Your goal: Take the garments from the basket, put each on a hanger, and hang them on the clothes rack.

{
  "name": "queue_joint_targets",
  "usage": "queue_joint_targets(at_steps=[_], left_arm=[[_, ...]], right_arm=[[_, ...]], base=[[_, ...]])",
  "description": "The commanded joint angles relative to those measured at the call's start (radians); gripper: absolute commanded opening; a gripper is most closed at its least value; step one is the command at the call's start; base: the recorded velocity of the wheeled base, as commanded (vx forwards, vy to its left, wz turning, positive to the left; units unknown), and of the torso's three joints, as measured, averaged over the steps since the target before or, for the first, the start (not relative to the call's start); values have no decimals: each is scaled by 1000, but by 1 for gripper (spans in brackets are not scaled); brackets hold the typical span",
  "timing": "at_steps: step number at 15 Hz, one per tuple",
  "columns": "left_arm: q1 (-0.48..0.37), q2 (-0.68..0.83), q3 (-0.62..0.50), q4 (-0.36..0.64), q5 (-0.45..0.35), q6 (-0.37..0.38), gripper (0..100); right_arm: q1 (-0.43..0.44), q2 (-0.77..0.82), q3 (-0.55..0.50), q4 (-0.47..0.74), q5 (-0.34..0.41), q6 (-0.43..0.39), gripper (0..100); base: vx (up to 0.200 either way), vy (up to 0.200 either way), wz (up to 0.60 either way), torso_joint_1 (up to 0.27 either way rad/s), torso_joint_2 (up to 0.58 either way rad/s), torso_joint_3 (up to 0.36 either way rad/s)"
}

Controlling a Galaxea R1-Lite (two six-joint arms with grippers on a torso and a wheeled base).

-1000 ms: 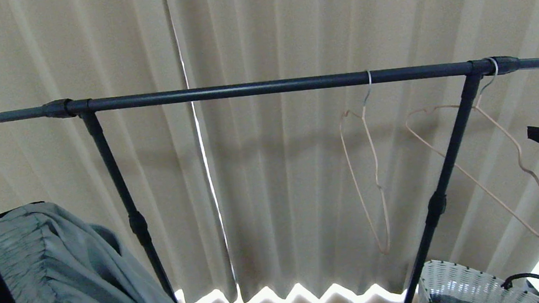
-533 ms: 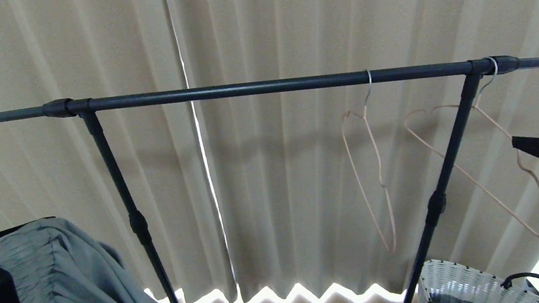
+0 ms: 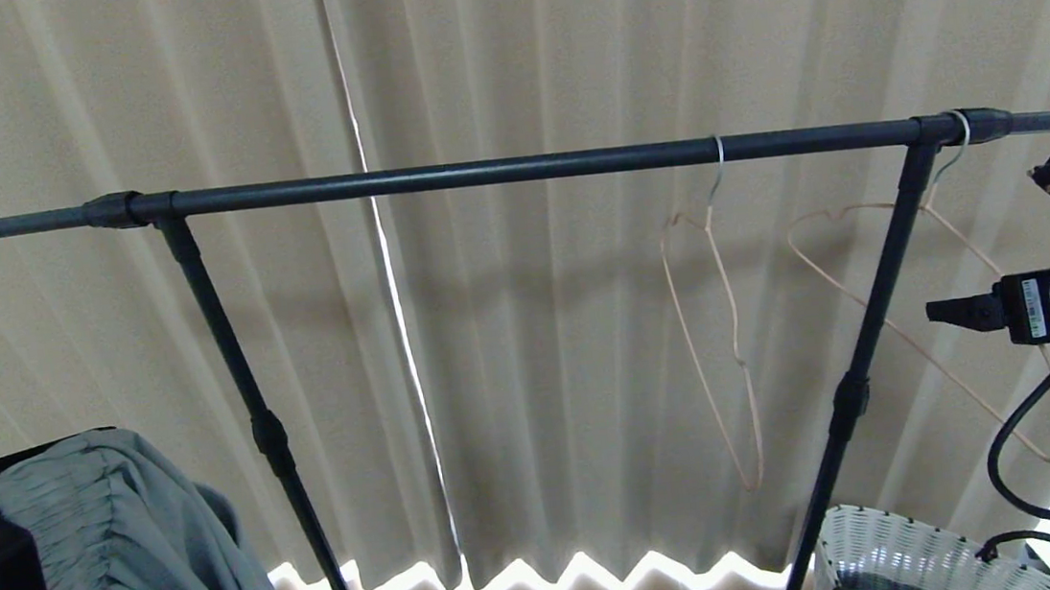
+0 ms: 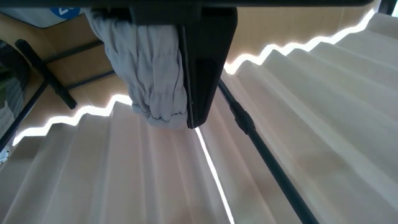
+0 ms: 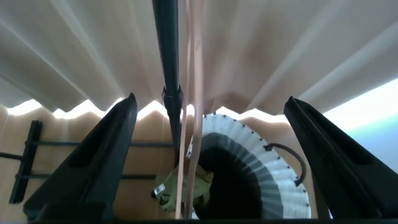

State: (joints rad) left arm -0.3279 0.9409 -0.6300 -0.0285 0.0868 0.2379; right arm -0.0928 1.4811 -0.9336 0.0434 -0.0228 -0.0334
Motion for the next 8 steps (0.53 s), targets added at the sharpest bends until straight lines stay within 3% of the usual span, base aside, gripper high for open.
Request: queue_joint_targets(at_steps=[1,5,6,8], left_arm=[[0,1,1,-1,1,0,0],[0,-1,0,-1,1,0,0],[0,-1,0,-1,1,0,0],[0,1,1,-1,1,1,0]], right_arm=[[1,36,-5,1,0,0,100],[1,31,-1,0,-2,0,100],[1,24,1,1,-2,-2,0],[1,13,7,3,-8,-2,0]], base=[[0,0,0,0,0,0],[0,0,0,0,0,0],[0,0,0,0,0,0],[0,0,0,0,0,0]])
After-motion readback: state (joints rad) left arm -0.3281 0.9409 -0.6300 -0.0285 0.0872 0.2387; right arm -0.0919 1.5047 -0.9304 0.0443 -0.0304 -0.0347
